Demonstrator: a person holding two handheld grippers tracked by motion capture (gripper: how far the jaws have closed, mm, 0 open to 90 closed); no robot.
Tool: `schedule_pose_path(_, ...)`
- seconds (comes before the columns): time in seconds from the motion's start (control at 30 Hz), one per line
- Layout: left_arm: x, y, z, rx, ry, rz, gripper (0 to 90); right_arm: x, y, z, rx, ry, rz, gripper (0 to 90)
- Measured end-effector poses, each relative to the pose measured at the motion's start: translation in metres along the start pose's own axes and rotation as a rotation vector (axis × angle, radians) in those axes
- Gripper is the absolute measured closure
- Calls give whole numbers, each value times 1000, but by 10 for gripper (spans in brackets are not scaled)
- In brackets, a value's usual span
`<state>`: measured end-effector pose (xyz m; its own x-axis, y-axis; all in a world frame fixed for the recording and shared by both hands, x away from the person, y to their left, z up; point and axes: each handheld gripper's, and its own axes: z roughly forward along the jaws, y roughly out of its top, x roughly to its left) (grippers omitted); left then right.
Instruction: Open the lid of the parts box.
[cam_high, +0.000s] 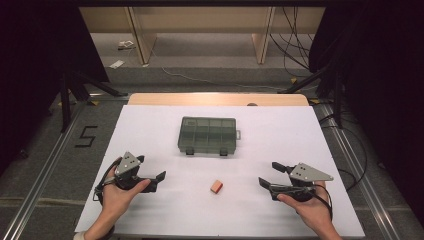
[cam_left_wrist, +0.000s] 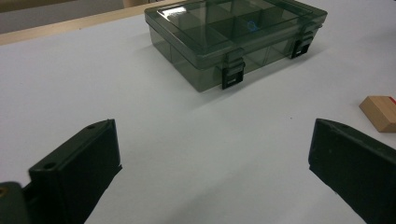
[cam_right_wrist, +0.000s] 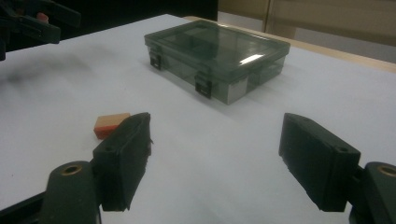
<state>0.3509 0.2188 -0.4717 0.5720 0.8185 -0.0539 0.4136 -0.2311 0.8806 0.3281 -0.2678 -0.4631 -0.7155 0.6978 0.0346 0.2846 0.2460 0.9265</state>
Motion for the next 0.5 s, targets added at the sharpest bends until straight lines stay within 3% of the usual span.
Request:
schedule_pose_path(0.3,1,1,1,-20,15,-13,91,-3,2,1,-6,-5,-3,263)
schedule_pose_path(0.33,1,3,2,-26,18,-11,147,-3,3,3,-6,-6,-4,272)
schedule_pose_path(0.37,1,5,3,-25,29,-7,330,-5,7,6,-6,-10,-21,315)
schedule_pose_path(0.4,1,7,5,-18,49,3,330,-5,7,6,-6,-10,-21,315)
schedule_pose_path(0.47,3,13,9,-7,55,7,540,-8,12,12,-4,-20,-33,386)
schedule_pose_path(0.5,4,16,13,6,60,6,604,-9,13,14,1,-22,-38,426)
